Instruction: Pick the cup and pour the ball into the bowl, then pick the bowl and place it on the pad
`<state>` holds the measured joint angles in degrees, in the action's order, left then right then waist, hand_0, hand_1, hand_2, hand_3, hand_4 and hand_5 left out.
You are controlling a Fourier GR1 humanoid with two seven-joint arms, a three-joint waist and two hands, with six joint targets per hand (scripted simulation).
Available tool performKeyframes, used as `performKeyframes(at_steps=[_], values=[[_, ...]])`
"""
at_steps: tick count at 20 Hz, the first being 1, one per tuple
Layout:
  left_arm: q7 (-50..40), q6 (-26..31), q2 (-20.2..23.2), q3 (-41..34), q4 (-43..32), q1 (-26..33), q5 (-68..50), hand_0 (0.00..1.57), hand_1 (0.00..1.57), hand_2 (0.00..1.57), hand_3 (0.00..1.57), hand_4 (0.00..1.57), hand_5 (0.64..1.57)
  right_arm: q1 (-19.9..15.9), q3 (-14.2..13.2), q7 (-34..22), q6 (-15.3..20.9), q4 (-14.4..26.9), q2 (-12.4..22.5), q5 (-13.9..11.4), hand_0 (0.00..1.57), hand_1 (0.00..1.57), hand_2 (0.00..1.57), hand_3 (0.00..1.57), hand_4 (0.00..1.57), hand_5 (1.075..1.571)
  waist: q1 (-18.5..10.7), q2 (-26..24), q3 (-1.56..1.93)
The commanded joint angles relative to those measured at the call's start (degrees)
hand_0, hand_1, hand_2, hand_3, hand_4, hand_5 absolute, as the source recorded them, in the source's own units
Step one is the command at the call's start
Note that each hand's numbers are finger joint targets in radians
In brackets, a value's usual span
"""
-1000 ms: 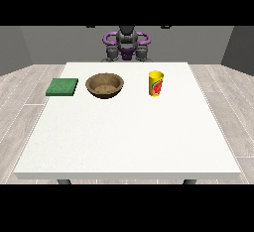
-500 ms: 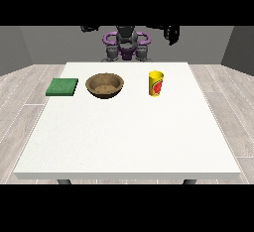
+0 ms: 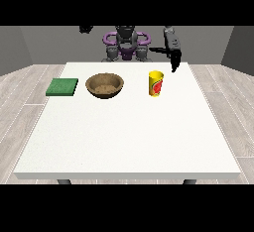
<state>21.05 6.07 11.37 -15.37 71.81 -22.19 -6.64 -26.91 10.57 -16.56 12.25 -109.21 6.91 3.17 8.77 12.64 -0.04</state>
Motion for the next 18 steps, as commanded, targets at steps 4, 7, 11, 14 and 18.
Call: performKeyframes(at_steps=[4,7,11,14,18], values=[[11.2,1.3,-1.5,1.4,-12.4,2.0,2.7,0.00,0.00,0.00,0.00,0.00,1.425,3.7,-3.6,-1.1,-1.9,-2.1,0.8,1.3,0.00,0.00,0.00,0.00,0.00,1.568,-1.2,-2.9,0.01],[13.9,0.2,-0.8,-0.7,-19.7,-2.2,2.3,0.00,0.00,0.00,0.00,0.00,1.444,3.8,-3.2,-0.6,-3.9,-4.5,1.1,2.0,0.00,0.00,0.00,0.00,0.00,1.568,1.4,-0.1,0.00],[18.8,1.0,1.1,-3.5,-25.1,-4.5,0.6,0.00,0.00,0.00,0.00,0.00,1.425,4.2,-8.0,-2.7,-8.2,-7.6,4.3,7.7,0.00,0.00,0.00,0.00,0.00,1.567,3.6,1.1,-0.01],[19.9,2.1,4.3,-4.8,-29.9,-8.2,0.3,0.00,0.00,0.00,0.00,0.00,1.418,6.0,-8.0,-0.3,-7.9,-8.4,3.5,6.1,0.00,0.00,0.00,0.00,0.00,1.568,4.0,3.0,-0.01],[24.9,-0.3,3.7,-6.0,-34.6,-6.7,0.8,0.00,0.00,0.00,0.00,0.00,1.429,8.9,-9.2,-1.6,-11.2,-14.1,5.1,10.3,0.00,0.00,0.00,0.00,0.00,1.567,7.5,3.9,-0.02]])
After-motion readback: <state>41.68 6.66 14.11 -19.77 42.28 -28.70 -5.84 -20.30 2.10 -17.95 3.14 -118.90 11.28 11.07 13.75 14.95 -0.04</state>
